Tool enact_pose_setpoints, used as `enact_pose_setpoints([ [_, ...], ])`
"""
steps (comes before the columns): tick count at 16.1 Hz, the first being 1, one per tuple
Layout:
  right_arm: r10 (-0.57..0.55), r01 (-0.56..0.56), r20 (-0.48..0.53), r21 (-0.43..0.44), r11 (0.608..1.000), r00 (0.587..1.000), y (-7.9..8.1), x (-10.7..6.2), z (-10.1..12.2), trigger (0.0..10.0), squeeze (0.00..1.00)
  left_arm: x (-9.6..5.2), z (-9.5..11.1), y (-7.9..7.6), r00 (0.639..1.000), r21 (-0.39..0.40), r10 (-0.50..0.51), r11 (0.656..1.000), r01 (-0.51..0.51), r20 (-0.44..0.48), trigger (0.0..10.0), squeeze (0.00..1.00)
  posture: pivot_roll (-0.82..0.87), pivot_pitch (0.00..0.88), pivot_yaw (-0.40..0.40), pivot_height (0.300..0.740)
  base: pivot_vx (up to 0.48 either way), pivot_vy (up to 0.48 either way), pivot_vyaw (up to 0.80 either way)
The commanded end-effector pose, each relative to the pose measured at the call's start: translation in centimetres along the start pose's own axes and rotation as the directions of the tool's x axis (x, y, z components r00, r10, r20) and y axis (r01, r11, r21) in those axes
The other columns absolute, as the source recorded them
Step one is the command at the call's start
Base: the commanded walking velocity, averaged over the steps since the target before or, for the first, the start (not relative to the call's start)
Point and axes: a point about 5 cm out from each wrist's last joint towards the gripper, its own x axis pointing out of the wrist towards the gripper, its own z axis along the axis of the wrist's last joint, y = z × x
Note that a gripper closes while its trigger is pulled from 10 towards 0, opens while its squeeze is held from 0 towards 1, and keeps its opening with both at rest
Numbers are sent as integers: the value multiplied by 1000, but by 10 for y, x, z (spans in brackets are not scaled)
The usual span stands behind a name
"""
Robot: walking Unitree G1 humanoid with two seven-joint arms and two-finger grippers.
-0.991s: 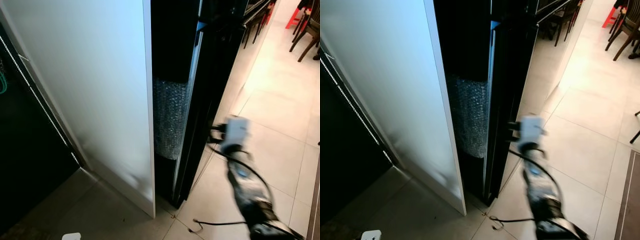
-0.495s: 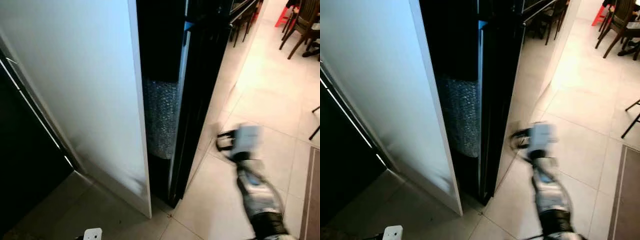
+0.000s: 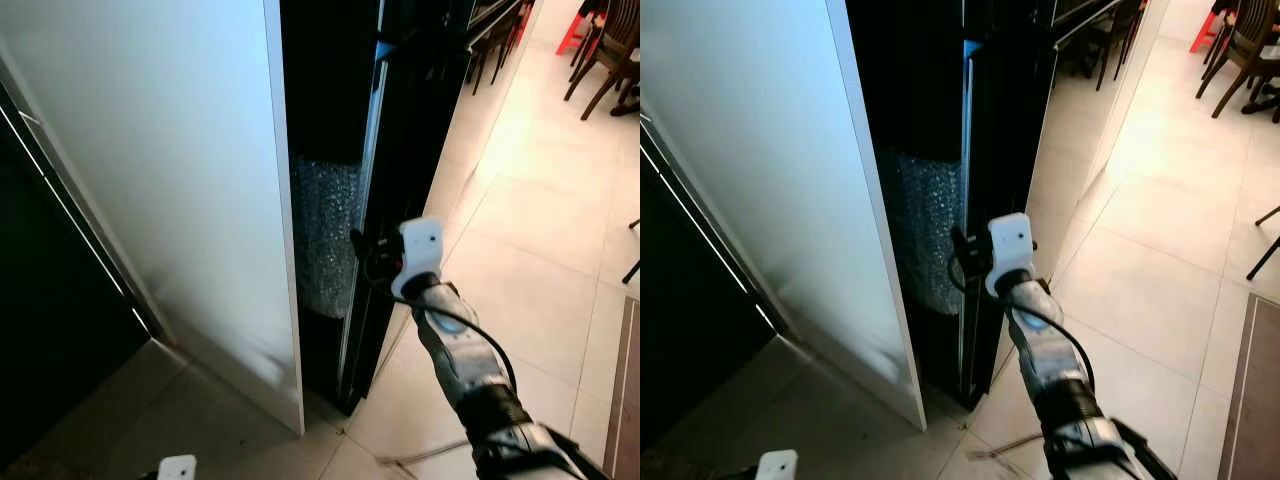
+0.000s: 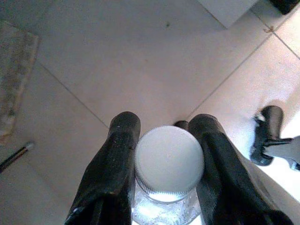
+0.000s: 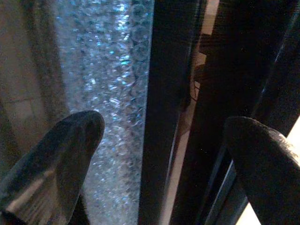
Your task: Restocking fridge
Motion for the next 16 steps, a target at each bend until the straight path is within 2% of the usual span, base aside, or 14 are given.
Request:
enact_pose_setpoints([
  [1, -22, 22, 20, 17, 1000, 1000, 1, 6, 6, 10000, 0, -1, -3, 10, 1000, 5, 11, 1000, -11, -11, 10000, 0, -70, 0, 0, 740, 0, 0, 0],
  [6, -18, 16, 42, 37, 999, 999, 10, 19, 16, 10000, 0, 0, 3, 17, 1000, -1, 19, 1000, -19, 3, 10000, 0, -62, 0, -2, 740, 0, 0, 0],
  [8, -29, 28, 39, 29, 999, 999, 9, 21, 16, 10000, 0, 0, 6, 17, 1000, -4, 17, 1000, -17, 7, 10000, 0, -61, 0, -3, 740, 0, 0, 0],
  [12, -129, 129, 65, 12, 992, 989, -7, 21, 20, 10000, 0, 0, 5, 18, 1000, -6, 18, 1000, -18, 5, 10000, 0, -62, 0, -5, 740, 0, 0, 0],
  [16, -218, 217, 61, 21, 976, 974, -27, 13, 15, 10000, 0, 0, 5, 17, 1000, -8, 16, 1000, -16, 2, 10000, 0, -63, 0, -7, 740, 0, 0, 0],
])
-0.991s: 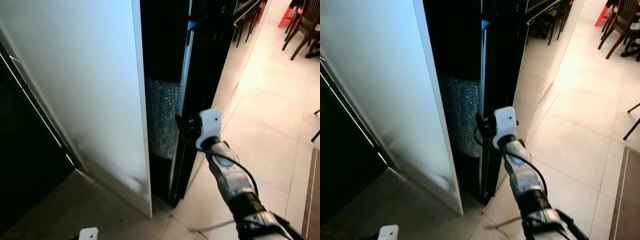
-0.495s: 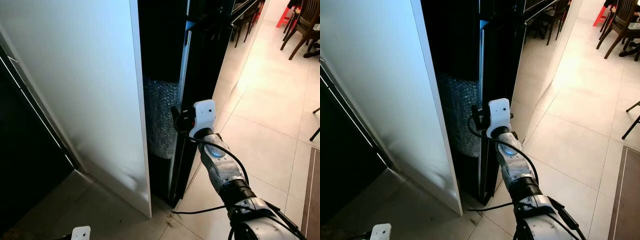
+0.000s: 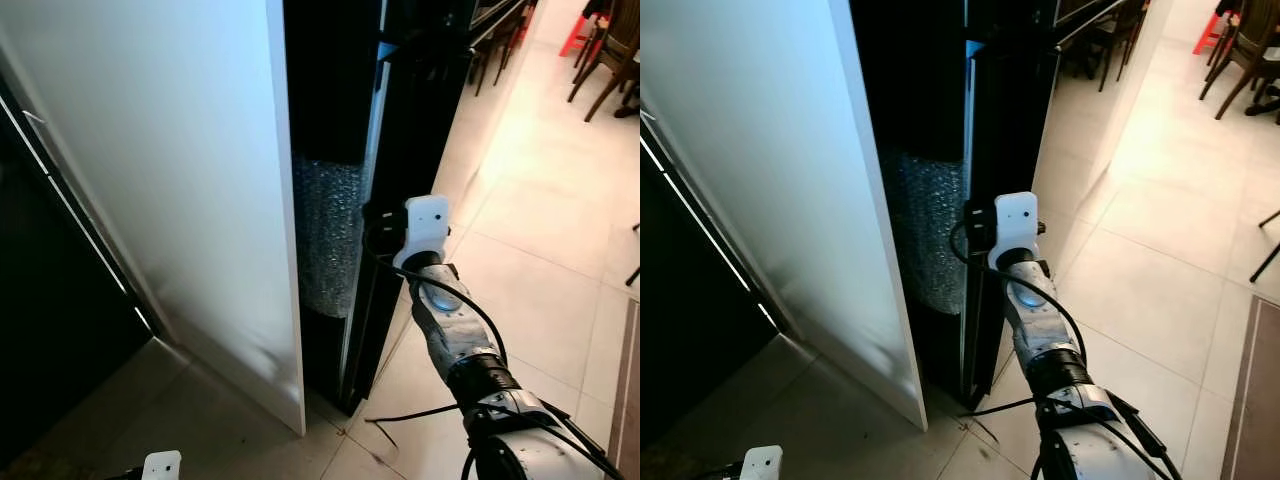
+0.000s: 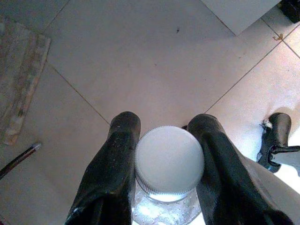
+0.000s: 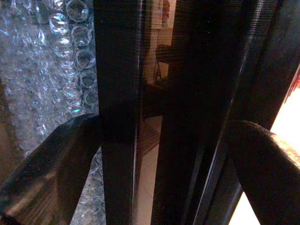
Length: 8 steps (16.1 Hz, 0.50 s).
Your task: Restocking fridge
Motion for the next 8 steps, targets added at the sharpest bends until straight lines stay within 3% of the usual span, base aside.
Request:
enact_pose_setpoints([
  [1, -84, 84, 5, 4, 996, 996, -20, -3, -1, 10000, 0, 0, -3, 2, 1000, -2, 2, 1000, -2, -11, 10000, 0, -64, 0, -7, 740, 0, 0, 0],
  [4, -156, 156, 1, -10, 988, 988, -41, -14, -8, 10000, 0, -1, -8, -2, 1000, 1, -3, 1000, 3, -19, 10000, 0, -66, 0, -6, 740, 0, 0, 0],
  [8, -326, 325, -1, -52, 944, 946, -85, -40, -16, 10000, 0, -2, -11, -4, 1000, 22, -13, 1000, 14, -26, 10000, 0, -90, 0, 0, 740, 0, 0, 0],
])
